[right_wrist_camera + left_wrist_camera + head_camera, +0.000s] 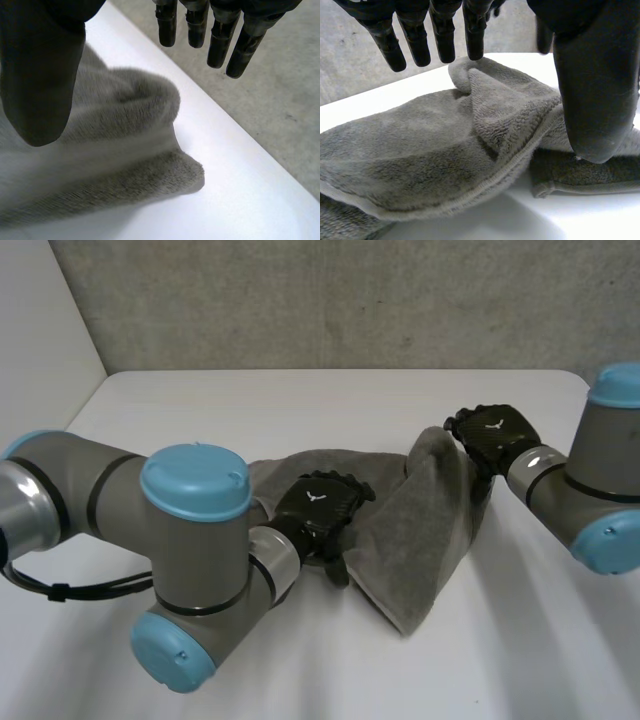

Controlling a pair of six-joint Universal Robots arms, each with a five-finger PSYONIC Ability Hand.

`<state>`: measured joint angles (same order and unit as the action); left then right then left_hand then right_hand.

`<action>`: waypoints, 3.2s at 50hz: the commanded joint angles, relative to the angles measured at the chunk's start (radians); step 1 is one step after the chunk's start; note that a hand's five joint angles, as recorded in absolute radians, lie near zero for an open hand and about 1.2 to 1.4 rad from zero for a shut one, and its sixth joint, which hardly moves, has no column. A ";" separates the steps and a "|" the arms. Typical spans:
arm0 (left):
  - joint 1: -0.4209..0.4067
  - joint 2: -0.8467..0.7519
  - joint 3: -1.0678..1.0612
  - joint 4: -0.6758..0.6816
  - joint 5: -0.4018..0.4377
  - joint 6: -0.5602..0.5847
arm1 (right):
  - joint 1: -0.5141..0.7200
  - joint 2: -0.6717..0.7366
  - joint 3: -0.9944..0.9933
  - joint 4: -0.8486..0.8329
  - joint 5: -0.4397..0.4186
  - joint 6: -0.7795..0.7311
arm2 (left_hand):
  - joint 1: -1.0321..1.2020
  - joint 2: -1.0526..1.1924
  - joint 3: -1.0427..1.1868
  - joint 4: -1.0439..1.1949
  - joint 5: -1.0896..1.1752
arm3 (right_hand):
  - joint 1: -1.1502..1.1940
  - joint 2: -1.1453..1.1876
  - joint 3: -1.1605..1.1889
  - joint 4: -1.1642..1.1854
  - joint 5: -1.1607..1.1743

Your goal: Fold the towel.

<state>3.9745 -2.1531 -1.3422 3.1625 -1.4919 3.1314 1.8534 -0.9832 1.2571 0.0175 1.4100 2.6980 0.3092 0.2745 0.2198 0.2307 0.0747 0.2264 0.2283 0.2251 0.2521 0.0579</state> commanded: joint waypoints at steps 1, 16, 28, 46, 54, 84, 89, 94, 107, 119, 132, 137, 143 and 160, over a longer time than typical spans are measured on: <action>0.055 0.082 -0.054 0.001 0.004 0.002 | 0.085 -0.196 0.157 0.030 0.012 0.212 | -0.084 -0.049 -0.045 -0.056 -0.024 | -0.050 -0.052 -0.051 -0.078 -0.056; 0.179 0.173 -0.144 0.001 0.024 0.070 | 0.259 -0.304 0.350 0.024 0.015 0.462 | -0.069 -0.035 -0.045 -0.056 -0.009 | -0.030 -0.032 -0.051 -0.078 -0.036; 0.294 0.064 -0.163 0.068 0.024 0.280 | 0.395 -0.195 0.347 -0.024 0.122 0.483 | -0.058 -0.023 -0.045 -0.056 0.002 | -0.015 -0.017 -0.051 -0.078 -0.021; 0.315 -0.062 -0.034 0.091 0.065 0.303 | 0.452 -0.054 0.393 -0.149 0.287 0.349 | 0.024 0.059 -0.045 -0.056 0.084 | 0.093 0.091 -0.051 -0.078 0.087; 0.305 -0.090 -0.006 0.094 0.087 0.302 | 0.452 -0.049 0.416 -0.186 0.293 0.333 | 0.107 0.141 -0.045 -0.056 0.167 | 0.175 0.173 -0.051 -0.078 0.169; 0.278 -0.093 -0.017 0.090 0.085 0.243 | 0.431 -0.103 0.420 -0.206 0.239 0.301 | 0.832 0.867 -0.045 -0.056 0.892 | 1.170 1.168 -0.051 -0.078 1.164; 0.278 -0.093 -0.026 0.083 0.084 0.233 | 0.403 -0.135 0.427 -0.189 0.190 0.246 | 1.017 1.052 -0.045 -0.056 1.077 | 1.170 1.168 -0.051 -0.078 1.164; 0.285 -0.093 -0.025 0.085 0.082 0.236 | 0.328 -0.158 0.415 -0.165 0.103 0.189 | 1.087 1.122 -0.045 -0.056 1.147 | 1.170 1.168 -0.051 -0.078 1.164; 0.322 0.019 0.340 0.122 0.029 0.239 | 0.158 -0.029 -0.403 0.056 0.012 -0.060 | 1.087 1.122 -0.045 -0.056 1.147 | 1.170 1.168 -0.051 -0.078 1.164; 0.296 0.285 0.337 0.389 0.062 0.239 | 0.113 -0.150 -0.507 -0.019 -0.083 -0.060 | 1.087 1.122 -0.045 -0.056 1.147 | 1.170 1.168 -0.051 -0.078 1.164; 0.330 0.200 -0.251 0.344 0.223 0.323 | -0.036 -0.204 0.134 -0.057 -0.446 -0.203 | 1.087 1.122 -0.045 -0.056 1.147 | 1.170 1.168 -0.051 -0.078 1.164; 0.325 0.141 -0.374 0.347 0.219 0.455 | -0.051 -0.183 0.313 -0.050 -0.457 -0.369 | 1.087 1.122 -0.045 -0.056 1.147 | 1.170 1.168 -0.051 -0.078 1.164; 0.308 0.114 -0.391 0.338 0.210 0.515 | -0.057 -0.181 0.390 -0.050 -0.394 -0.443 | 1.087 1.122 -0.045 -0.056 1.147 | 1.170 1.168 -0.051 -0.078 1.164; 0.226 0.139 -0.337 0.338 0.010 0.507 | -0.062 -0.252 0.439 -0.062 -0.286 -0.023 | 0.387 0.422 -0.045 -0.056 0.447 | 0.535 0.533 -0.051 -0.078 0.529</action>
<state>4.2341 -2.0175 -1.6778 3.5030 -1.4379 3.6446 1.8007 -1.2297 1.6774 -0.0389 1.1257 2.5280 1.0032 0.9931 0.2178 0.2307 0.8372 0.9914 0.9325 0.2241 0.2522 0.7725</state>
